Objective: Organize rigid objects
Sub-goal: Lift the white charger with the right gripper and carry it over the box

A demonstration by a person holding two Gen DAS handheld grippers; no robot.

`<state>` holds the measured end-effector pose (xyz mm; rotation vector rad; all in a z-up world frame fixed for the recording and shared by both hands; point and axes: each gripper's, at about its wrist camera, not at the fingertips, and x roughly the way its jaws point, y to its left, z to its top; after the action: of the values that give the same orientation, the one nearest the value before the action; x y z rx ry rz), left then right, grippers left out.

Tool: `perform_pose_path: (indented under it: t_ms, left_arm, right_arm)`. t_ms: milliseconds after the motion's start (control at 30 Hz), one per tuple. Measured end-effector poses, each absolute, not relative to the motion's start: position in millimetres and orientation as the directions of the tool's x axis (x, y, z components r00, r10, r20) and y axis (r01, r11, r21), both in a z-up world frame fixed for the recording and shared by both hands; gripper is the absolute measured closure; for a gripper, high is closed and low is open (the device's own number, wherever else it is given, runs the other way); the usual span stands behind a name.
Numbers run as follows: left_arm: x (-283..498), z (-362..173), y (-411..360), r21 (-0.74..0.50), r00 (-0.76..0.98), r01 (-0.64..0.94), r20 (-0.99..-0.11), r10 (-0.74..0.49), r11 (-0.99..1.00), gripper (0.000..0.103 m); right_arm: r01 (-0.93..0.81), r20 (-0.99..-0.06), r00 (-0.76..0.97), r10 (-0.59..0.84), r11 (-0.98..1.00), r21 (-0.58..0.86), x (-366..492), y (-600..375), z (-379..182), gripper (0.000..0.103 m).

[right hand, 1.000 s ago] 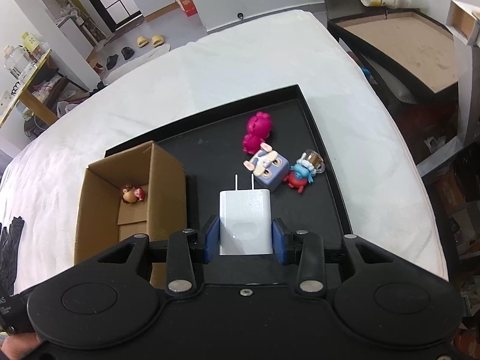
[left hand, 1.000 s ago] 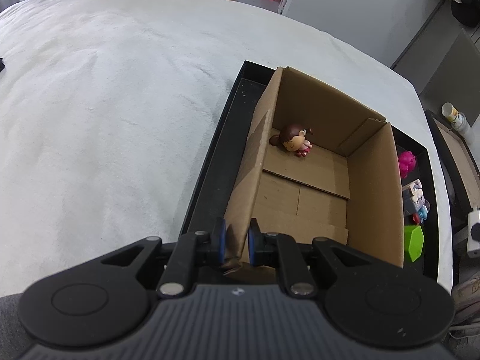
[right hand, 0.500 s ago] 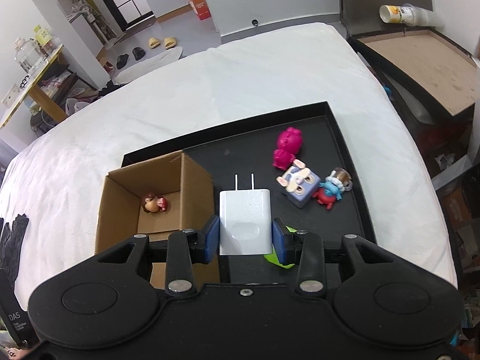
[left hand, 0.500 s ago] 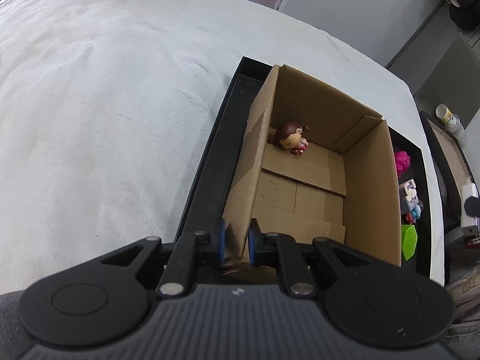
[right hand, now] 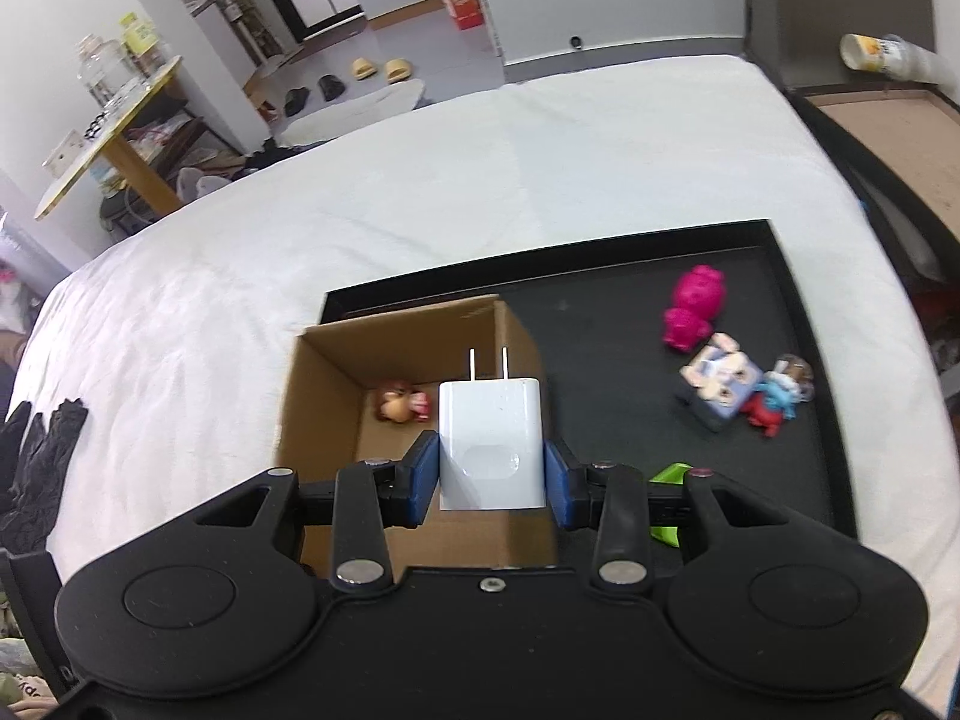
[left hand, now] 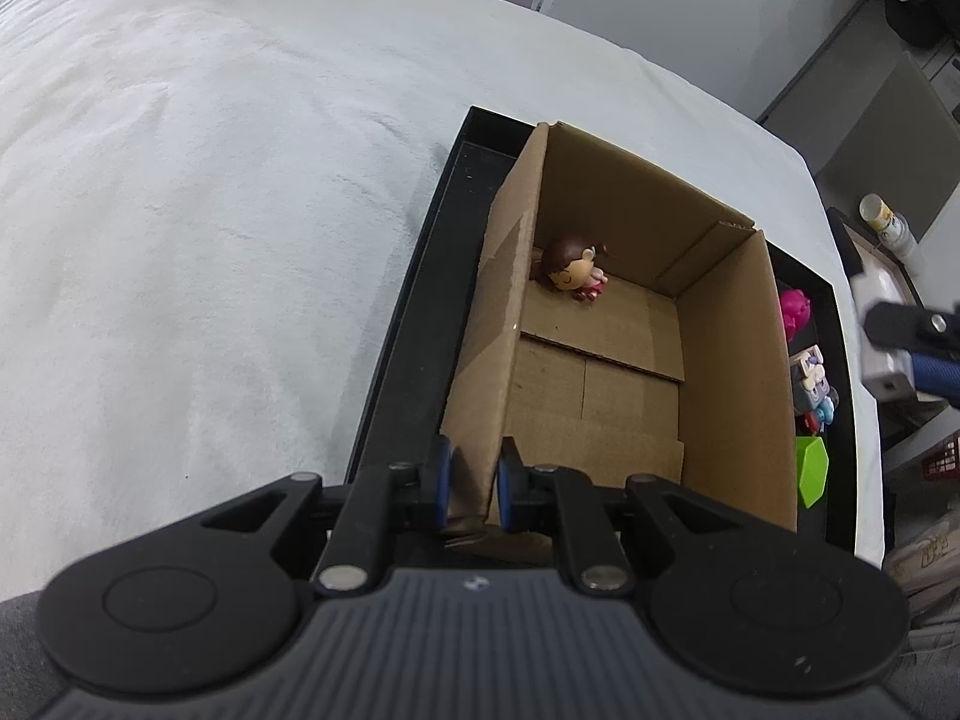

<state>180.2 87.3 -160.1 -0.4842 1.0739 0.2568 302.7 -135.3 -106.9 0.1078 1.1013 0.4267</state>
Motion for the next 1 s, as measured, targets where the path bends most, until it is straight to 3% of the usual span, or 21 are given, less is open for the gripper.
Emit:
perform_pose_path:
  t_ms: [667,1000]
  left_arm:
    - [182,-164,95,-0.291,0.457,-0.390,-0.885,-0.091,0.874,0.088]
    - [184,-165,95,-0.288,0.456,-0.378,-0.885,-0.094,0.880,0.088]
  right_arm:
    - [-0.336,-0.864,0.283,0.417,0.887,0.318,314,-64,-139,0.066]
    - [-0.325,-0.885,0.286,0.368,0.906,0.272,328,-50,-160,0.066]
